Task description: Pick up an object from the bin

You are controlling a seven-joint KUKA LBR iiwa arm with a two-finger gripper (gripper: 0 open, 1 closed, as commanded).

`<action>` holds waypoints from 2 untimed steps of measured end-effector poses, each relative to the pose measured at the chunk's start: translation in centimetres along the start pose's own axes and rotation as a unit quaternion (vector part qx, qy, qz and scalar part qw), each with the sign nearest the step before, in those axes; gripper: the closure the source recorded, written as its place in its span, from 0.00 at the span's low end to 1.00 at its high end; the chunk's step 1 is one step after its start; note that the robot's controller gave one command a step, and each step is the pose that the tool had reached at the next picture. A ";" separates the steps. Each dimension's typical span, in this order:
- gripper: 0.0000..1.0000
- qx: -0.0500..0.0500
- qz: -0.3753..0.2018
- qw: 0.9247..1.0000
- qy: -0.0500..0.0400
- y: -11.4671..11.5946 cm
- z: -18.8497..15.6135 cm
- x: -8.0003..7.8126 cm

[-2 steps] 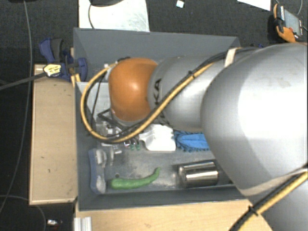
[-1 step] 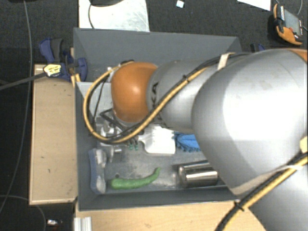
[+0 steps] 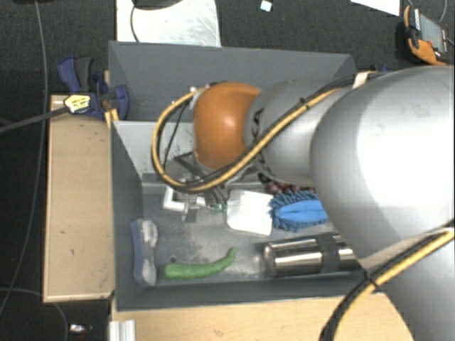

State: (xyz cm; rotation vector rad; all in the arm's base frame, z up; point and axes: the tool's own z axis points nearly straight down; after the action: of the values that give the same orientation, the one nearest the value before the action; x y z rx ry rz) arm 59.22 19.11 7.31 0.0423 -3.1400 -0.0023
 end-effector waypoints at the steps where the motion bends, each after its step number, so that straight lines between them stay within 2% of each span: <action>1: 1.00 0.000 0.000 1.000 0.000 0.0 0.0 0.0; 2: 1.00 0.001 0.001 1.000 0.005 -0.1 -2.2 0.3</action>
Offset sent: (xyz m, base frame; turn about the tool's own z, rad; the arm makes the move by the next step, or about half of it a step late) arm 0.0000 0.0001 0.0634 0.0005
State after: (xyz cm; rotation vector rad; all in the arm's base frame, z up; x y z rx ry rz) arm 58.92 19.05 9.51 0.0402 -3.1302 0.0007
